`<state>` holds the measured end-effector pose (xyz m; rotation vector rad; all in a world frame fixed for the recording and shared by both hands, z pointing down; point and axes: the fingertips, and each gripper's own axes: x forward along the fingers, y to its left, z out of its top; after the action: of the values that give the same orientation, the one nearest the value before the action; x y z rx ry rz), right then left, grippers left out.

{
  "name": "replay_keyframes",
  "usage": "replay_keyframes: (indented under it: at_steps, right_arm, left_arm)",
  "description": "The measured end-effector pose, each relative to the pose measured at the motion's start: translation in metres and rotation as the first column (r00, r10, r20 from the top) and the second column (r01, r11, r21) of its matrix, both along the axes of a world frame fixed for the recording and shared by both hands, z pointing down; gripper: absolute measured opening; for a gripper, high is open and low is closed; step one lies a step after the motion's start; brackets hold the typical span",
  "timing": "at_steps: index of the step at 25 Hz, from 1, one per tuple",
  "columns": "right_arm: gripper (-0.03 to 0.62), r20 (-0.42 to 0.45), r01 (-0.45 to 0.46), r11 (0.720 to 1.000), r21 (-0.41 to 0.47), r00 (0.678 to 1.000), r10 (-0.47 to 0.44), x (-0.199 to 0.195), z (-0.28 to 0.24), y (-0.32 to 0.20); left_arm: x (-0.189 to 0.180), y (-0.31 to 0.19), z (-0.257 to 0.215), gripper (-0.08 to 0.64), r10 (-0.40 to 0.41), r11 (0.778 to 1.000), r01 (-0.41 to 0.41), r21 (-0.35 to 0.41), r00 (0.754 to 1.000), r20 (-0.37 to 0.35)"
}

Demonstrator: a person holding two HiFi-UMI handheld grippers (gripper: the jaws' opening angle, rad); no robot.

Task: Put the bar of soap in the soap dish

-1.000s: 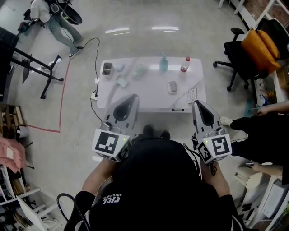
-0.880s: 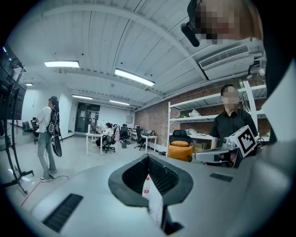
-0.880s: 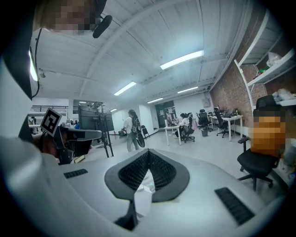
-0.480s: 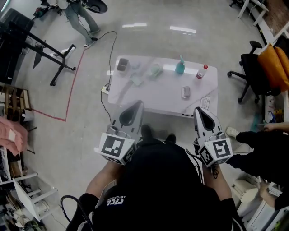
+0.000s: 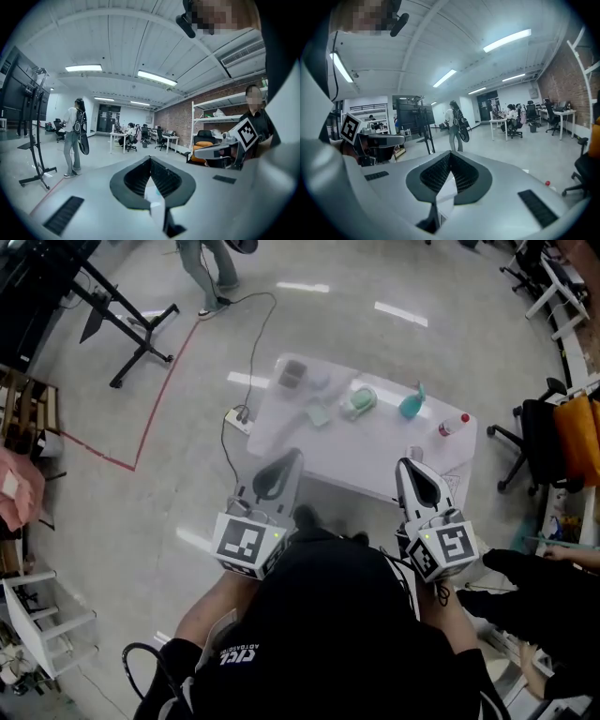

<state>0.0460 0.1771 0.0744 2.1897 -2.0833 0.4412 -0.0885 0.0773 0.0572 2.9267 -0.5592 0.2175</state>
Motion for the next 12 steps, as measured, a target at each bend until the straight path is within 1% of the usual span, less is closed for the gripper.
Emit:
replay_keyframes:
  at_steps: [4, 7, 12]
  right_arm:
    - [0.018, -0.006, 0.019, 1.000, -0.009, 1.000, -0.019, -0.021, -0.002, -0.044]
    - [0.018, -0.013, 0.031, 0.999, -0.020, 0.999, -0.031, -0.032, 0.001, -0.069]
    - [0.018, -0.006, 0.053, 0.997, -0.052, 0.999, -0.053, -0.040, 0.008, -0.101]
  left_arm:
    - [-0.024, -0.036, 0.005, 0.008, -0.001, 1.000, 0.001, -0.009, 1.000, 0.003]
    - [-0.039, -0.059, 0.011, 0.008, -0.020, 1.000, 0.020, -0.024, 1.000, 0.002]
    - [-0.050, -0.090, 0.024, 0.008, -0.055, 0.996, 0.055, -0.069, 0.998, -0.004]
